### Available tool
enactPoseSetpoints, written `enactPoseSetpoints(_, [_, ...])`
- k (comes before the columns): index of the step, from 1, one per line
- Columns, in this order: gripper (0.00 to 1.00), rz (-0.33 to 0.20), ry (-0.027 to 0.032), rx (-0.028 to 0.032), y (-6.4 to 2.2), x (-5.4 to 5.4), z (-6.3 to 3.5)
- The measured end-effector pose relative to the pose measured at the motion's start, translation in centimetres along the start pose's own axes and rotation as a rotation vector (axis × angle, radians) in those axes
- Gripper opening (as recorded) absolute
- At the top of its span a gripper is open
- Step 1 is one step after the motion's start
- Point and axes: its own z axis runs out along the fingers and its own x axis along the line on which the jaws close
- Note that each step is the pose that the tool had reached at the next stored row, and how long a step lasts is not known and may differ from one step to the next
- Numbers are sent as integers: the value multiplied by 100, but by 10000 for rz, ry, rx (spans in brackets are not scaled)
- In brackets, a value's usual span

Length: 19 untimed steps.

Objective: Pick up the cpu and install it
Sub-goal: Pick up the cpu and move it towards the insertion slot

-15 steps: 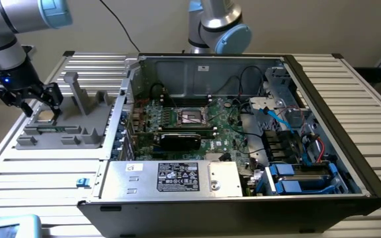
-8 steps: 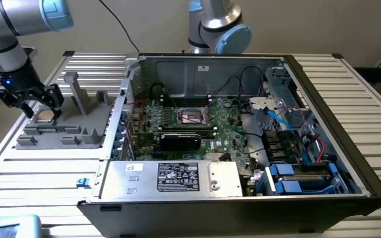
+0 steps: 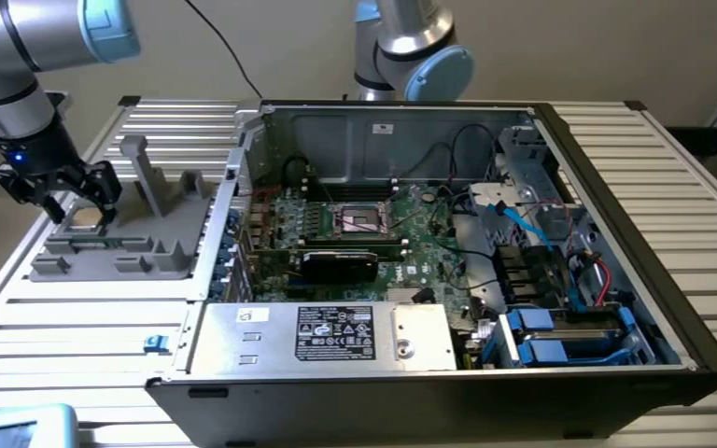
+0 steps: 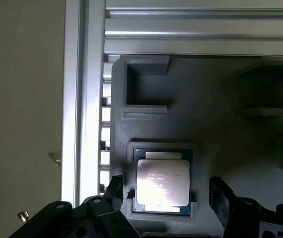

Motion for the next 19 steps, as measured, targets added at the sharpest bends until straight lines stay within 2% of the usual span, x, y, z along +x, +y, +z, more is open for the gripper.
enactPoseSetpoints(11, [80,1,-1,24,26,-1,31])
enactPoseSetpoints(13, [78,1,0,25,26,-1,31])
enactPoseSetpoints(14, [71,1,0,25,26,0,31])
enactPoseSetpoints(19, [71,1,1,27,27,0,31])
